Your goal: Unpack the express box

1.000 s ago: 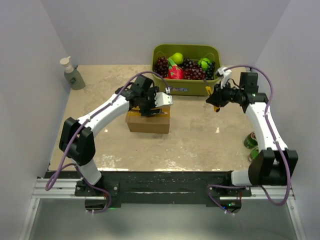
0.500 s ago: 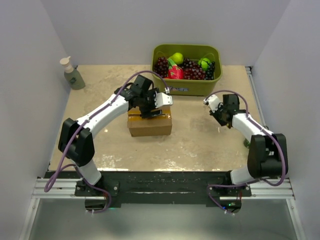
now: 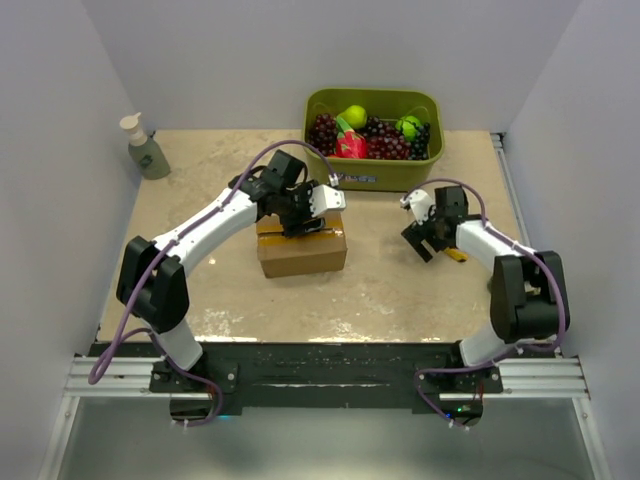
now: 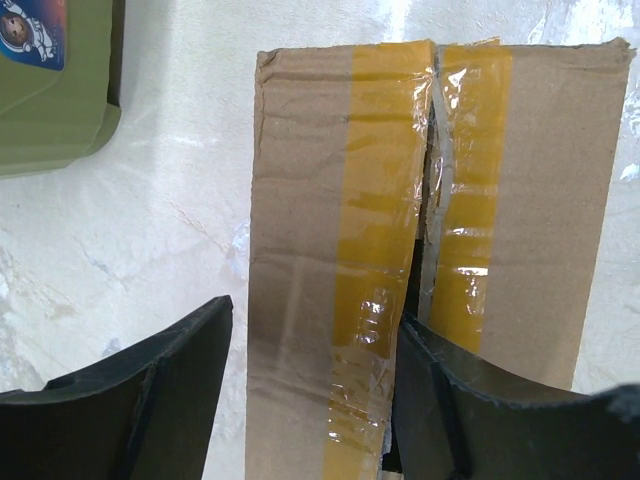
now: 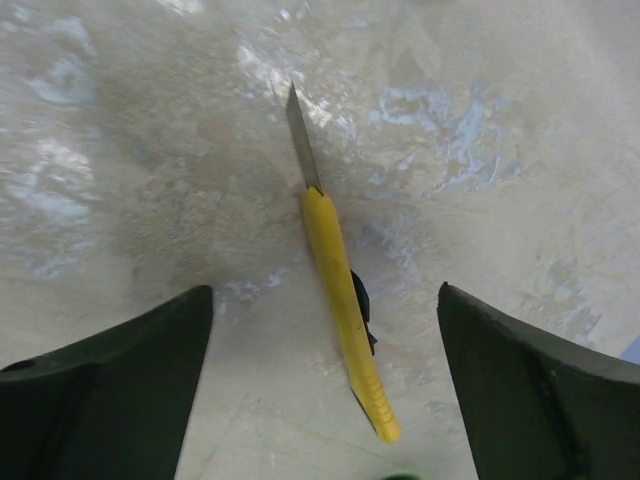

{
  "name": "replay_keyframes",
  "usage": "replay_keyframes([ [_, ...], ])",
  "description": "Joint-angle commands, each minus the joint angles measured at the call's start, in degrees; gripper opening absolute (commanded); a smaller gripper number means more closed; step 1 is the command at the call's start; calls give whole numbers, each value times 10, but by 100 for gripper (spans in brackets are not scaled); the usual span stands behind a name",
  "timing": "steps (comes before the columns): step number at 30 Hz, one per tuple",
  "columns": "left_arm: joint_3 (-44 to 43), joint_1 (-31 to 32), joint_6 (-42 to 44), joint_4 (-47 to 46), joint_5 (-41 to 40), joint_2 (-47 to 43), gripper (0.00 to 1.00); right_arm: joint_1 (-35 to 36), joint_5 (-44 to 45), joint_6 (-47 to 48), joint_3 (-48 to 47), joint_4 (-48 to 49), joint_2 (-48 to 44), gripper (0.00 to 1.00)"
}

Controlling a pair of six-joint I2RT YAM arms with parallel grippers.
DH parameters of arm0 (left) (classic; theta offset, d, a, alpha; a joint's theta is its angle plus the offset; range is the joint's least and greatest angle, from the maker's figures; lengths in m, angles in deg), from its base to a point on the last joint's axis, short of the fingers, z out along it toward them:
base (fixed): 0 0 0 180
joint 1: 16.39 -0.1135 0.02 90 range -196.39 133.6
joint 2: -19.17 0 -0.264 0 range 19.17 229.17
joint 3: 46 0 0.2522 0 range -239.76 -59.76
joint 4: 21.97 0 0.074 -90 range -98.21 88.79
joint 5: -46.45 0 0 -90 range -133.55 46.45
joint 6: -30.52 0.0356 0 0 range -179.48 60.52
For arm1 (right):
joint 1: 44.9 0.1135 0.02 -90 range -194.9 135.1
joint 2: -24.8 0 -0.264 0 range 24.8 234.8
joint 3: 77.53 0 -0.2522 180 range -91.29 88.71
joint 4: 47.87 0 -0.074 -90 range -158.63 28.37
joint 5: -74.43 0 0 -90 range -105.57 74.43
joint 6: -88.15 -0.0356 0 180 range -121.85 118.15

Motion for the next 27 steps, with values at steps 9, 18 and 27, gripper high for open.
replay_keyframes([
  [9,-26,-10,-74,4,20,-3,60,151,-249,-235,-117,-32,-231,99],
  [18,-25,-18,-99,5,43,-3,59,209,-274,-332,-148,16,-116,99],
  [27,-34,-28,-121,6,80,6,59,231,-238,-374,-134,32,-72,99],
])
